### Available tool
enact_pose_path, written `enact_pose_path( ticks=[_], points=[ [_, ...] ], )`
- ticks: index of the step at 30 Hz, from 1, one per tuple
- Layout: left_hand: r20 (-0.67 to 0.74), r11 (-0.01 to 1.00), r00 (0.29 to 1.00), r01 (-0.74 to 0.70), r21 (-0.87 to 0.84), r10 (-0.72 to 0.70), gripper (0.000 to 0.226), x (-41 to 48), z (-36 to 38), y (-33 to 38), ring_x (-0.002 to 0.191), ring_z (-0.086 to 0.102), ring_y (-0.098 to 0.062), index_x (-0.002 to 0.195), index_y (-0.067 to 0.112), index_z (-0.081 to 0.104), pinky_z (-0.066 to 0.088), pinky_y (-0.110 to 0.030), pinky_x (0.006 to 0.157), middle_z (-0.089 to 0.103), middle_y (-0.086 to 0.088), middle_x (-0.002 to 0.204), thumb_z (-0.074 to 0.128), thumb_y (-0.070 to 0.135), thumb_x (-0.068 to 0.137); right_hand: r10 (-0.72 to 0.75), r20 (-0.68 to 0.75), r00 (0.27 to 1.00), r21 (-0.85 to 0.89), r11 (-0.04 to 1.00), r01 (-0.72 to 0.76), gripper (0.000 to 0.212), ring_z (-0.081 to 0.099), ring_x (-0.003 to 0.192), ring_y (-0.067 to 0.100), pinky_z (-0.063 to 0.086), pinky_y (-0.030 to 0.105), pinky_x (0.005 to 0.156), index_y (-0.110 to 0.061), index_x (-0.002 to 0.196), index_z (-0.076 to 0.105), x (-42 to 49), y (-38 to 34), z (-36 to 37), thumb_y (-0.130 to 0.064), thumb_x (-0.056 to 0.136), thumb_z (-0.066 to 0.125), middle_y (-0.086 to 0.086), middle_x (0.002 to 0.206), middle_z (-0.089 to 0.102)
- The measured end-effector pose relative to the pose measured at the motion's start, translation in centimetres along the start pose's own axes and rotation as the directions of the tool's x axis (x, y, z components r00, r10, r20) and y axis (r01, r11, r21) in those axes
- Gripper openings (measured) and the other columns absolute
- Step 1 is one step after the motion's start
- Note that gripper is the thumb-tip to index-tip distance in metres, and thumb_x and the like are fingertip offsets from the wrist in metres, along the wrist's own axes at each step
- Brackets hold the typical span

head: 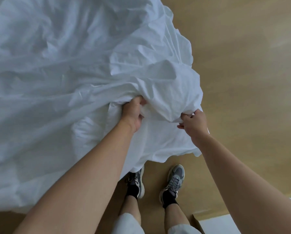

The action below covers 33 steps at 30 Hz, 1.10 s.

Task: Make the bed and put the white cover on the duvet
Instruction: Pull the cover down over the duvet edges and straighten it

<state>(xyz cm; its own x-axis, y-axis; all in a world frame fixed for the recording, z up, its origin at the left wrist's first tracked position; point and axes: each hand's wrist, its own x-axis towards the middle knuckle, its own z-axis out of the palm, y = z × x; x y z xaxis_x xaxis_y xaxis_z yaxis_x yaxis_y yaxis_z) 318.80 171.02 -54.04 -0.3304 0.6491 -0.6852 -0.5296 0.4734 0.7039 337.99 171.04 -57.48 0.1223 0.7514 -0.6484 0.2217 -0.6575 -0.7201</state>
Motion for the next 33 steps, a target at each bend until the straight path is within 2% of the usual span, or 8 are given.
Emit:
enact_pose_path(
  ticks=[5, 10, 14, 17, 21, 26, 30, 33],
  points=[
    [-0.013, 0.976, 0.976, 0.219, 0.006, -0.219, 0.079, -2.5, -1.5, -1.9, 0.109, 0.065, -0.02, 0.127, 0.021, 0.065, 0.045, -0.047, 0.096, 0.072, 0.004, 0.115, 0.068, 0.072, 0.067, -0.302, 0.08, 0.95, -0.433, 0.848, 0.307, 0.018, 0.044, 0.068, 0.026, 0.036, 0.037, 0.058, 0.001, 0.076, 0.044, -0.7, -4.1, 1.1, -0.01, 0.09, 0.045, 0.012, 0.078, 0.048],
    [-0.065, 0.843, 0.866, 0.462, -0.275, -0.496, 0.137, -5.6, -5.3, -3.3, 0.149, 0.028, -0.039, 0.153, 0.023, 0.039, 0.025, -0.08, 0.104, 0.036, -0.009, 0.157, 0.059, 0.101, 0.042, -0.426, 0.274, 0.862, -0.527, 0.684, 0.505, 0.007, 0.048, 0.068, 0.028, 0.034, 0.033, 0.06, -0.009, 0.09, 0.045, -3.1, -8.6, 5.6, -0.014, 0.094, 0.049, 0.002, 0.073, 0.054],
    [-0.132, 0.895, 0.929, 0.284, -0.345, -0.346, 0.096, -2.8, -7.1, 0.7, 0.138, 0.046, -0.032, 0.13, 0.034, 0.065, 0.019, -0.087, 0.096, 0.06, 0.001, 0.139, 0.075, 0.085, 0.05, -0.454, 0.287, 0.843, -0.518, 0.667, 0.536, 0.013, 0.051, 0.071, 0.027, 0.041, 0.034, 0.063, -0.006, 0.089, 0.053, -3.6, -13.4, 9.3, -0.019, 0.09, 0.053, 0.001, 0.075, 0.052],
    [-0.277, 0.912, 0.925, 0.143, -0.384, -0.262, 0.035, 0.8, -8.8, 4.9, 0.11, 0.066, -0.036, 0.111, 0.017, 0.072, 0.041, -0.082, 0.079, 0.073, -0.007, 0.111, 0.07, 0.036, 0.081, -0.387, 0.338, 0.858, -0.329, 0.805, 0.493, 0.01, 0.068, 0.075, 0.031, 0.058, 0.036, 0.055, -0.006, 0.086, 0.062, -3.4, -16.2, 10.8, -0.01, 0.086, 0.052, 0.007, 0.084, 0.064],
    [-0.632, 0.938, 0.706, -0.331, 0.105, 0.32, 0.042, 3.1, -9.7, 12.7, 0.091, 0.074, -0.032, 0.094, 0.0, 0.072, 0.058, -0.039, 0.068, 0.075, -0.013, 0.094, 0.056, 0.018, 0.06, -0.264, 0.305, 0.915, 0.032, 0.963, 0.267, 0.013, 0.071, 0.083, 0.027, 0.061, 0.033, 0.059, -0.005, 0.091, 0.065, -3.5, -18.9, 11.8, 0.001, 0.089, 0.054, 0.013, 0.094, 0.069],
    [-0.217, 0.534, 0.603, -0.415, 0.737, 0.768, 0.03, 7.2, -11.0, 26.0, 0.109, 0.068, -0.031, 0.105, -0.002, 0.073, 0.049, -0.03, 0.086, 0.073, -0.02, 0.111, 0.06, 0.013, 0.083, -0.136, 0.345, 0.929, 0.29, 0.956, 0.032, 0.013, 0.073, 0.08, 0.024, 0.061, 0.032, 0.061, 0.0, 0.105, 0.056, -3.4, -23.4, 16.8, 0.002, 0.093, 0.06, 0.018, 0.107, 0.066],
    [-0.038, 0.556, 0.774, -0.419, 0.718, 0.632, 0.037, 12.6, -13.6, 31.6, 0.108, 0.066, -0.018, 0.109, 0.015, 0.07, 0.048, -0.022, 0.089, 0.071, -0.001, 0.11, 0.064, 0.042, 0.085, -0.116, 0.344, 0.932, 0.329, 0.944, -0.004, 0.018, 0.072, 0.062, 0.022, 0.064, 0.044, 0.075, -0.009, 0.114, 0.051, -1.6, -28.2, 23.5, -0.005, 0.097, 0.054, 0.01, 0.081, 0.07],
    [0.093, 0.597, 0.903, -0.351, 0.722, 0.419, 0.104, 15.8, -16.8, 29.9, 0.134, 0.047, -0.01, 0.152, 0.019, 0.037, 0.033, -0.029, 0.116, 0.05, 0.008, 0.146, 0.071, 0.075, 0.072, -0.118, 0.307, 0.945, 0.25, 0.967, 0.04, 0.012, 0.07, 0.053, 0.02, 0.062, 0.046, 0.08, -0.018, 0.098, 0.055, 0.7, -30.5, 28.3, -0.007, 0.096, 0.051, 0.005, 0.076, 0.071]
  ],
)
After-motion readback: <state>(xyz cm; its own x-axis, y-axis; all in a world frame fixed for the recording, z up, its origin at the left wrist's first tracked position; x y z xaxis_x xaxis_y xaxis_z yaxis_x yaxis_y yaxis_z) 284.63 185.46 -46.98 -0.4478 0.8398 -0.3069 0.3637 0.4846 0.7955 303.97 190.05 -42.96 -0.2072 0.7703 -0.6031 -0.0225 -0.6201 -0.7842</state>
